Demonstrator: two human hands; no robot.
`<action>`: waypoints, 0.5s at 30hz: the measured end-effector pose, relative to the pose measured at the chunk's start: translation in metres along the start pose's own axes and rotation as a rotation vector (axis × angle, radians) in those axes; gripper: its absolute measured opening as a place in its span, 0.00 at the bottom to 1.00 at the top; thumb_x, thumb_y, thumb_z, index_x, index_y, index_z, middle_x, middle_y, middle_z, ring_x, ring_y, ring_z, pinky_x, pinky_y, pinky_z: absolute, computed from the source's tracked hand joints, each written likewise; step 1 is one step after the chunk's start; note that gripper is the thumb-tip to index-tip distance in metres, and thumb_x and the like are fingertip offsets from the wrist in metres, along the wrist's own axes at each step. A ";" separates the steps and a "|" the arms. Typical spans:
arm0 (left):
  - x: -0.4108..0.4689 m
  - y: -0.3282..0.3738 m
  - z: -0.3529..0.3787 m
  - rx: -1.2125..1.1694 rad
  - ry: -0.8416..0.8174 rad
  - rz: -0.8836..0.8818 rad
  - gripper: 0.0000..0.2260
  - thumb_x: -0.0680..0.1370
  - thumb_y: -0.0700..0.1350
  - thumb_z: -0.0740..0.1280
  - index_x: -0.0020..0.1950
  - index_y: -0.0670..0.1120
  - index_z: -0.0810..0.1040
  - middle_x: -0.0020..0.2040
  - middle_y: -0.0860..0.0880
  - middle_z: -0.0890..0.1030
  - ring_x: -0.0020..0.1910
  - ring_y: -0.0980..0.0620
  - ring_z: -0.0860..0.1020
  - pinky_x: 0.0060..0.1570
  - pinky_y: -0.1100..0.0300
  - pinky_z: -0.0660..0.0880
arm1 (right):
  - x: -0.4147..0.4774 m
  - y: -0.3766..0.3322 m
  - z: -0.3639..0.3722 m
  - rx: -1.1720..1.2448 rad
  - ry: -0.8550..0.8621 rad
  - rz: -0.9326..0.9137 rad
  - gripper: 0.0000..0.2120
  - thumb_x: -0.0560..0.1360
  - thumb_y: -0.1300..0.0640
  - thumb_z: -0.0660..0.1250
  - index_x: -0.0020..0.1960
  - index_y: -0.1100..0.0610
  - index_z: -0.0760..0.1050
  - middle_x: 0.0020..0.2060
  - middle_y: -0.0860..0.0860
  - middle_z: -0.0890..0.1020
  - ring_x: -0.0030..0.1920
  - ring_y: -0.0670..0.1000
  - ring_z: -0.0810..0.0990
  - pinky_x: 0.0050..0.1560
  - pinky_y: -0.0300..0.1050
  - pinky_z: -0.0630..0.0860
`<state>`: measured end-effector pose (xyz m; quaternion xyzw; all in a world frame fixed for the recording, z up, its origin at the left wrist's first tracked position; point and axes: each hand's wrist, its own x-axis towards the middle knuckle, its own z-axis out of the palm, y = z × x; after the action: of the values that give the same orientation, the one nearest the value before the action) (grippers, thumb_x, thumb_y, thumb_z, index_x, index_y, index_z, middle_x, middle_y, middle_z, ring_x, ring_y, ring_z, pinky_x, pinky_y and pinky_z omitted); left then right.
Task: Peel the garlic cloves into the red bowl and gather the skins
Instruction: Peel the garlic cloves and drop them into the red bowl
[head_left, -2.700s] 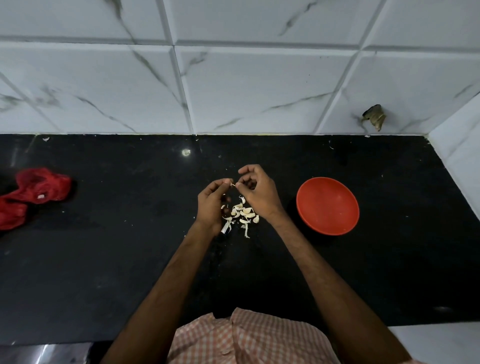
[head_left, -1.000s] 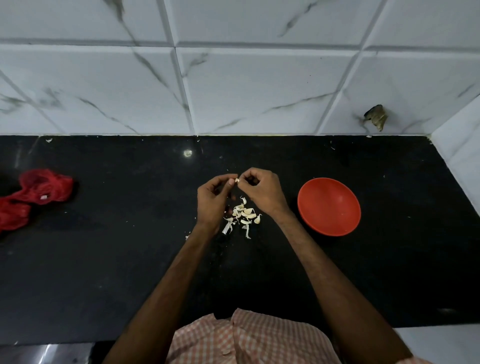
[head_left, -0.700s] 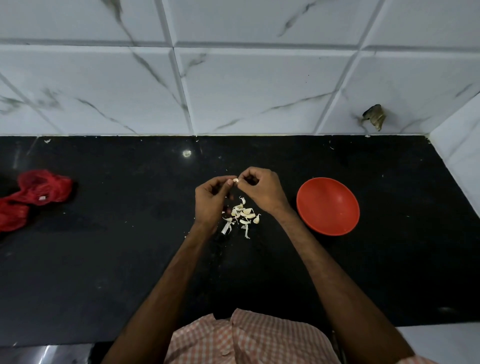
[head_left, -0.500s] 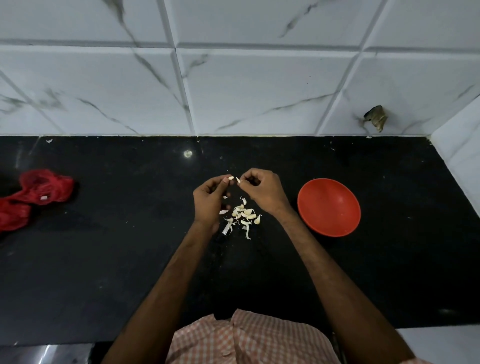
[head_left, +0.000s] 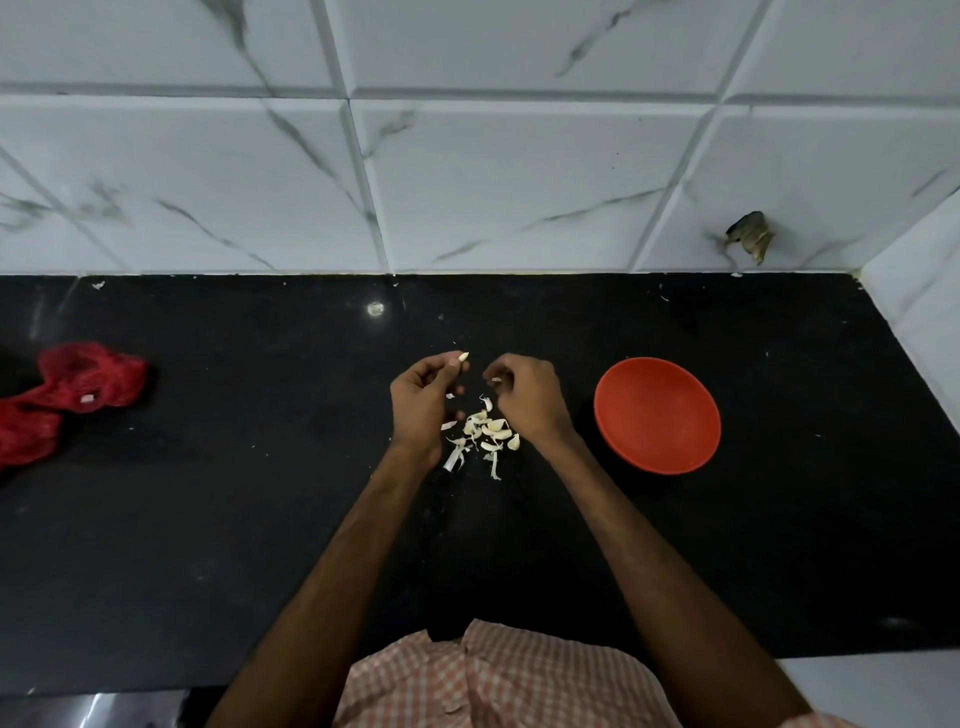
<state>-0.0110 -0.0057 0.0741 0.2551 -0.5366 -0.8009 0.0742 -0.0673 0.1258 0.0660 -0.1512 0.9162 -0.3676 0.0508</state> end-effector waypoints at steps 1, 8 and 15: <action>0.000 0.000 0.000 0.008 -0.002 0.009 0.05 0.79 0.37 0.68 0.53 0.41 0.81 0.46 0.46 0.83 0.34 0.57 0.76 0.25 0.62 0.71 | 0.000 -0.001 0.000 0.043 0.041 0.009 0.10 0.77 0.68 0.65 0.53 0.59 0.82 0.45 0.51 0.86 0.46 0.46 0.84 0.52 0.42 0.81; 0.001 -0.005 0.005 0.100 -0.014 0.064 0.06 0.78 0.37 0.70 0.54 0.40 0.82 0.41 0.48 0.80 0.35 0.57 0.76 0.25 0.63 0.72 | -0.002 0.004 0.002 0.171 0.004 0.081 0.15 0.76 0.72 0.63 0.55 0.61 0.82 0.50 0.53 0.86 0.50 0.47 0.84 0.56 0.44 0.81; 0.003 -0.008 0.012 0.272 -0.059 0.196 0.05 0.76 0.37 0.73 0.50 0.44 0.81 0.45 0.48 0.85 0.41 0.55 0.81 0.28 0.64 0.74 | -0.009 0.003 -0.006 1.485 -0.163 0.533 0.16 0.85 0.56 0.56 0.65 0.62 0.76 0.58 0.57 0.83 0.59 0.53 0.82 0.69 0.51 0.73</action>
<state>-0.0178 0.0067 0.0692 0.1857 -0.6642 -0.7170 0.1008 -0.0606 0.1341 0.0682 0.1203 0.4301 -0.8458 0.2916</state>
